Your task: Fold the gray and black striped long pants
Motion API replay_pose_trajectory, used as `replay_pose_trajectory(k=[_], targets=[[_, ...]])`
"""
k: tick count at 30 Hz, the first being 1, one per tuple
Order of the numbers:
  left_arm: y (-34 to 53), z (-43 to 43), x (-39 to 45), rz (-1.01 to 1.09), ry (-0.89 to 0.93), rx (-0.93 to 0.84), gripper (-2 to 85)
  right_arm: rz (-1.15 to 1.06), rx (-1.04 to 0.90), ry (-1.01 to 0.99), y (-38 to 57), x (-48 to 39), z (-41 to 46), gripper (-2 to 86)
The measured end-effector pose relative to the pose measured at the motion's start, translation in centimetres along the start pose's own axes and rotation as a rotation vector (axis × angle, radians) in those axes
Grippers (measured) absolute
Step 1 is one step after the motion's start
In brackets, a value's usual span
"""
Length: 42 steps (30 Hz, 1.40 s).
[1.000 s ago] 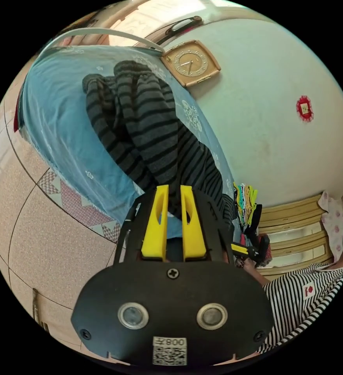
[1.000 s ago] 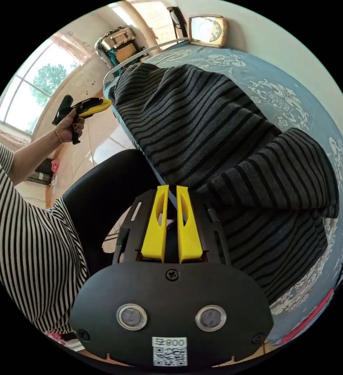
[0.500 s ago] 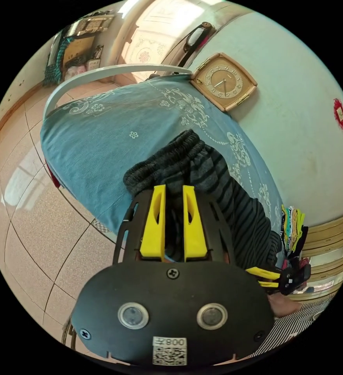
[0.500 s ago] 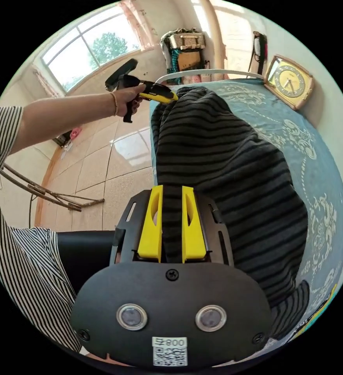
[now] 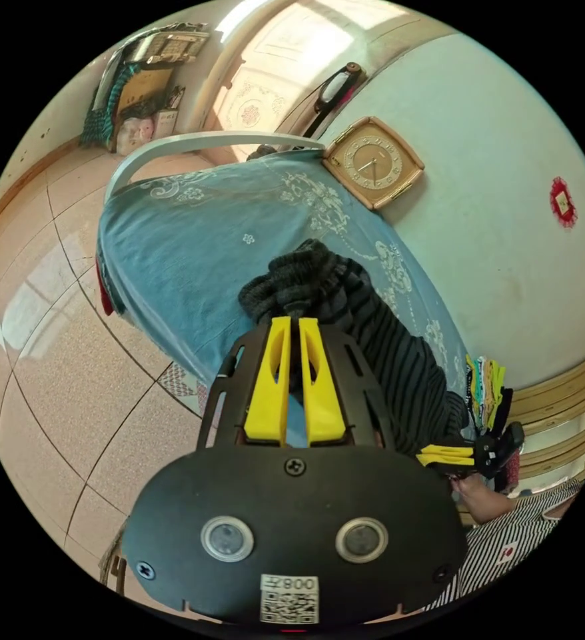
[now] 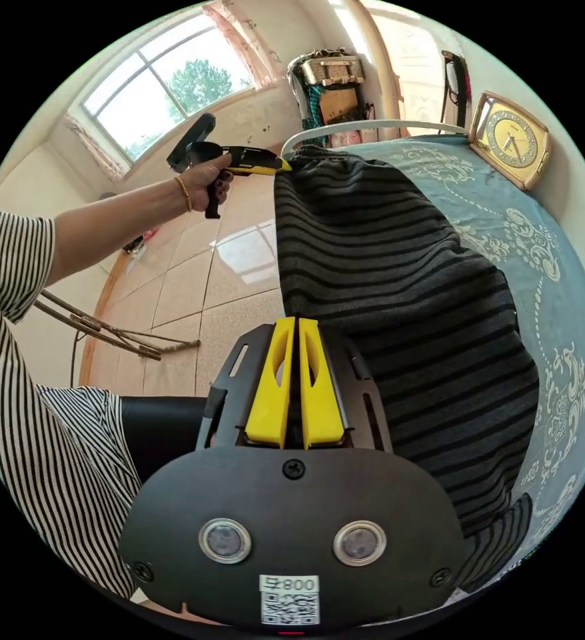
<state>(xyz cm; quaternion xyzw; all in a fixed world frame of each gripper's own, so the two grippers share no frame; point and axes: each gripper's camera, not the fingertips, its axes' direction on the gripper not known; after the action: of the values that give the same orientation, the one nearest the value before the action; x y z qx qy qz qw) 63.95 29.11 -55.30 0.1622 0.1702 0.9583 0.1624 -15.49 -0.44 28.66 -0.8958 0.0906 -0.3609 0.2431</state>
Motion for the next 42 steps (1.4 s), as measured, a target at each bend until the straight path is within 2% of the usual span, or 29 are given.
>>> replay_pose_trajectory(k=[2, 5, 10, 15, 18, 21, 23, 26, 28, 34, 36, 40, 42], targets=[[1.1, 3.3, -0.6, -0.036, -0.093, -0.076, 2.5, -0.038, -0.090, 0.012, -0.5, -0.2, 2.9, 1.2], [2.6, 5.6, -1.1, -0.126, -0.005, -0.044, 2.5, -0.060, -0.224, 0.057, -0.7, -0.4, 7.3, 1.6], [4.7, 6.4, 1.3, -0.065, -0.027, 0.021, 2.6, -0.001, -0.147, -0.015, 0.4, 1.5, 5.4, 4.0], [8.4, 7.1, 3.0, -0.110, -0.071, 0.112, 3.2, 0.153, -0.014, -0.106, 3.8, 4.7, 0.7, 5.4], [10.5, 8.7, 5.5, -0.083, 0.052, 0.159, 3.5, 0.274, 0.075, -0.098, 7.7, 7.4, -3.8, 5.3], [11.7, 13.6, 12.7, 0.119, 0.174, 0.039, 4.1, 0.447, 0.161, 0.037, 12.9, 11.3, -9.6, 5.8], [13.2, 19.6, 20.7, 0.300, 0.330, -0.104, 4.8, 0.605, 0.210, 0.144, 17.9, 14.6, -13.7, 6.0], [16.4, 28.7, 31.7, 0.523, 0.525, -0.327, 5.8, 0.793, 0.257, 0.223, 24.4, 17.5, -17.4, 6.2], [18.8, 33.8, 37.9, 0.632, 0.587, -0.440, 6.4, 0.887, 0.287, 0.251, 28.3, 18.4, -19.3, 6.3], [27.0, 45.2, 52.5, 0.829, 0.702, -0.681, 7.7, 1.137, 0.145, 0.525, 39.4, 20.4, -23.7, 6.6], [29.8, 47.0, 56.1, 0.915, 0.701, -0.713, 7.9, 1.206, 0.112, 0.542, 42.8, 21.4, -24.6, 7.0], [35.6, 51.5, 64.6, 1.069, 0.732, -0.732, 9.0, 1.291, 0.185, 0.320, 48.6, 19.9, -25.0, 7.3], [38.3, 54.0, 68.7, 1.165, 0.710, -0.751, 9.4, 1.320, 0.170, 0.332, 50.2, 17.3, -24.7, 7.9]])
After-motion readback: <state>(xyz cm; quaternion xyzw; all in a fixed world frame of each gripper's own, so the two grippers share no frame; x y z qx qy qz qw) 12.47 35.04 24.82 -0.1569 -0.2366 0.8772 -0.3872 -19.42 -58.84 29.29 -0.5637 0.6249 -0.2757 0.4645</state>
